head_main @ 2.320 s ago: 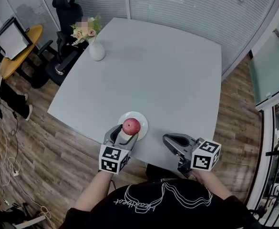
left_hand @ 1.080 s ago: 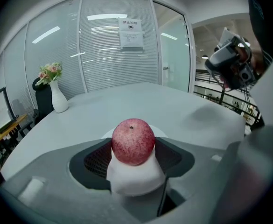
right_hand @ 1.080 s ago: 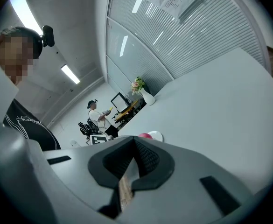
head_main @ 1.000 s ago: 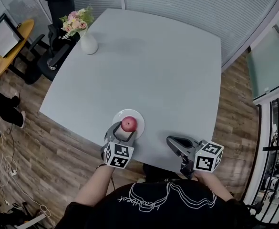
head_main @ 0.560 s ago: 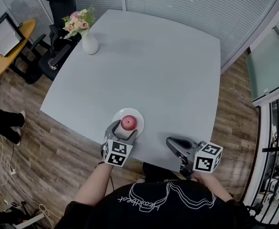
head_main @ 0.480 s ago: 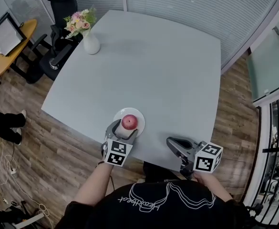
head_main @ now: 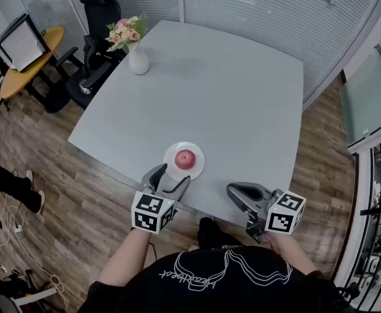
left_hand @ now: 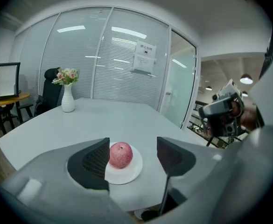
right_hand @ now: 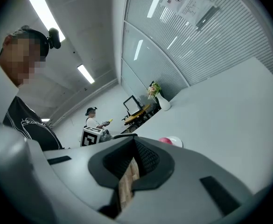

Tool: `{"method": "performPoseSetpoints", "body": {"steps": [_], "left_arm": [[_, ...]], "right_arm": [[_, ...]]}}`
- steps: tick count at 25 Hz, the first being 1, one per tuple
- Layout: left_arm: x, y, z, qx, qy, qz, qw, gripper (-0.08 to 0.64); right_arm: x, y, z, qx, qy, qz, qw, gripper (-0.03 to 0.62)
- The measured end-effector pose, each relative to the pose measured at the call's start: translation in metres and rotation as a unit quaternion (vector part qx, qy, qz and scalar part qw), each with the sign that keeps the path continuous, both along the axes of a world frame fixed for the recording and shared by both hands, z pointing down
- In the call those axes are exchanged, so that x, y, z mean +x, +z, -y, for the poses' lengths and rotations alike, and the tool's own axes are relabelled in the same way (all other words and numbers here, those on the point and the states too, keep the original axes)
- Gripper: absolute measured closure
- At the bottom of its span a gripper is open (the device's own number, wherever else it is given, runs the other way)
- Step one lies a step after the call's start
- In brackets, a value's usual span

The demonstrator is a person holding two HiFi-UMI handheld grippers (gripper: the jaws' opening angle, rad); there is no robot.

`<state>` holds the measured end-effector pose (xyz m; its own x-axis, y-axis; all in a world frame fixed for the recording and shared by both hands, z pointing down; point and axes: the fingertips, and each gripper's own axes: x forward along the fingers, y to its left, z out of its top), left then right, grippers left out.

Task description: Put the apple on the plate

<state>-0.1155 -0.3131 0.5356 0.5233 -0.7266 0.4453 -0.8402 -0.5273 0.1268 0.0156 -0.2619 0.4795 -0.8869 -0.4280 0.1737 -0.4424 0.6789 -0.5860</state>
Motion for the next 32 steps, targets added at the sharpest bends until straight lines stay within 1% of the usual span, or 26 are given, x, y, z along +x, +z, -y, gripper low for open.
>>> {"method": "performPoseSetpoints", "body": {"steps": [3, 4, 6, 8, 10, 13, 16, 20, 22, 26, 29, 32], "left_arm": [[0.001, -0.032, -0.024, 0.006, 0.014, -0.043, 0.9990, 0.239], [0.002, -0.044, -0.032, 0.011, 0.018, -0.057, 0.9982, 0.252], [0.002, -0.067, -0.047, 0.028, 0.022, -0.080, 0.9962, 0.299], [0.004, -0.087, -0.063, 0.044, 0.029, -0.099, 0.9937, 0.325], [0.009, -0.103, -0.080, 0.054, 0.052, -0.112, 0.9909, 0.338], [0.018, -0.121, -0.101, 0.063, 0.088, -0.113, 0.9877, 0.373], [0.025, -0.129, -0.120, 0.064, 0.103, -0.116, 0.9859, 0.437], [0.024, -0.138, -0.140, 0.061, 0.094, -0.141, 0.9836, 0.485], [0.023, -0.139, -0.146, 0.057, 0.089, -0.148, 0.9834, 0.512], [0.020, -0.140, -0.151, 0.052, 0.074, -0.145, 0.9853, 0.538], [0.022, -0.142, -0.156, 0.054, 0.079, -0.150, 0.9840, 0.541], [0.023, -0.141, -0.161, 0.058, 0.082, -0.134, 0.9858, 0.543]], "right_arm": [[-0.008, -0.016, -0.013, 0.026, -0.011, 0.002, 1.000, 0.583], [-0.010, -0.021, -0.017, 0.036, -0.014, 0.002, 0.999, 0.583], [-0.014, -0.030, -0.025, 0.052, -0.019, 0.002, 0.998, 0.583], [-0.018, -0.037, -0.035, 0.065, -0.025, 0.003, 0.998, 0.583], [-0.023, -0.045, -0.043, 0.077, -0.031, 0.005, 0.997, 0.583], [-0.032, -0.059, -0.053, 0.099, -0.037, 0.007, 0.994, 0.583], [-0.038, -0.067, -0.066, 0.119, -0.043, 0.004, 0.992, 0.583], [-0.041, -0.069, -0.083, 0.127, -0.049, -0.001, 0.991, 0.583], [-0.043, -0.069, -0.089, 0.128, -0.051, 0.002, 0.990, 0.583], [-0.046, -0.072, -0.095, 0.137, -0.050, -0.005, 0.989, 0.583], [-0.048, -0.071, -0.097, 0.138, -0.049, -0.007, 0.989, 0.583], [-0.048, -0.070, -0.100, 0.137, -0.049, -0.007, 0.989, 0.583]]}}
